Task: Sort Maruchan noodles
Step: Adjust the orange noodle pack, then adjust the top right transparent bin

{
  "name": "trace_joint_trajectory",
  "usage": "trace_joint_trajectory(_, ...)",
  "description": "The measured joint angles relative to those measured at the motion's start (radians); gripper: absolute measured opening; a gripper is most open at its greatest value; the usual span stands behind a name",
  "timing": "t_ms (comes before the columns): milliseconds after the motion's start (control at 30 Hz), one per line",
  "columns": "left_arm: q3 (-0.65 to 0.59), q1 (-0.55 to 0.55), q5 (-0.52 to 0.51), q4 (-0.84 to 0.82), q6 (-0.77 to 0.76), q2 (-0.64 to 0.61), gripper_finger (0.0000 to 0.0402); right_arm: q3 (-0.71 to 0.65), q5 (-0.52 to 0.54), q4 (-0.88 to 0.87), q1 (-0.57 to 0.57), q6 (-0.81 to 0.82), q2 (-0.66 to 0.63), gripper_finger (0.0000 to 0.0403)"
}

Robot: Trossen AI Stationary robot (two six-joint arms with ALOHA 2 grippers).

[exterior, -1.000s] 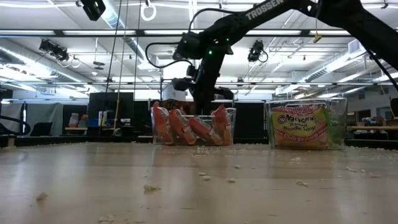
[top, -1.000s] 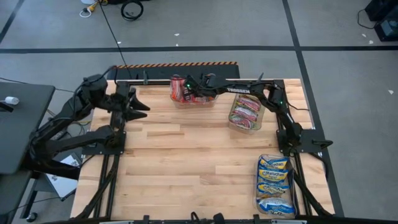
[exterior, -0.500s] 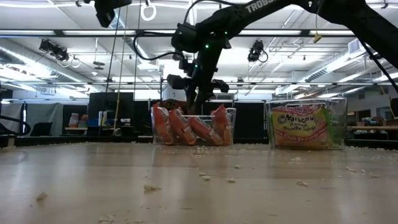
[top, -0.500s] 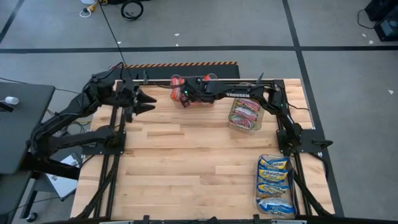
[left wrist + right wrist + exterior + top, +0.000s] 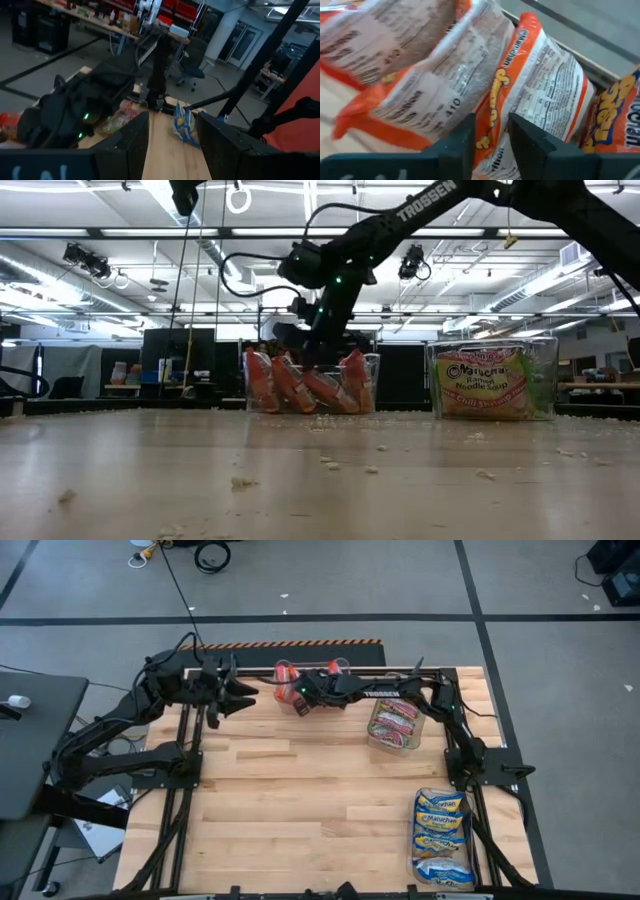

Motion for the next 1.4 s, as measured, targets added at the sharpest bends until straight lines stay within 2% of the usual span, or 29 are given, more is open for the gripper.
trace_joint_trajectory(67, 0.0, 0.0, 0.0, 0.013, -0.007, -0.001, 0.0172, -0.005, 0.001, -0.001, -0.009, 0.027, 0.0, 0.0103)
trace_joint_trajectory(233, 0.0, 0.0, 0.0, 0.014, -0.049, -0.001, 0.0172, -0.005, -0.016, 0.01, -0.034, 0.056, 0.0, 0.0013)
trace_joint_trajectory(400, 0.0, 0.002, -0.014, 0.012, -0.105, -0.005, 0.0172, -0.003, -0.038, 0.01, -0.046, 0.109, -0.055, 0.0006)
trace_joint_trajectory(667, 0.0, 0.002, -0.055, -0.028, -0.071, -0.01, 0.0172, -0.001, -0.089, 0.016, -0.05, 0.079, -0.117, 0.0006)
trace_joint_trajectory(833, 0.0, 0.002, -0.052, -0.059, -0.015, -0.008, 0.0172, -0.041, -0.11, -0.029, -0.052, 0.106, -0.117, 0.0029)
trace_joint_trajectory(1033, 0.0, 0.035, -0.074, -0.106, 0.056, -0.009, 0.0172, -0.032, -0.067, -0.184, -0.083, 0.097, -0.137, 0.0094)
trace_joint_trajectory(1233, 0.0, 0.117, -0.042, -0.154, 0.076, -0.029, 0.0172, -0.03, -0.05, -0.373, -0.073, 0.006, -0.277, 0.0151)
trace_joint_trajectory(1400, 0.0, 0.144, -0.029, -0.209, 0.081, -0.056, 0.0172, -0.057, -0.03, -0.475, -0.012, -0.052, -0.416, 0.0172)
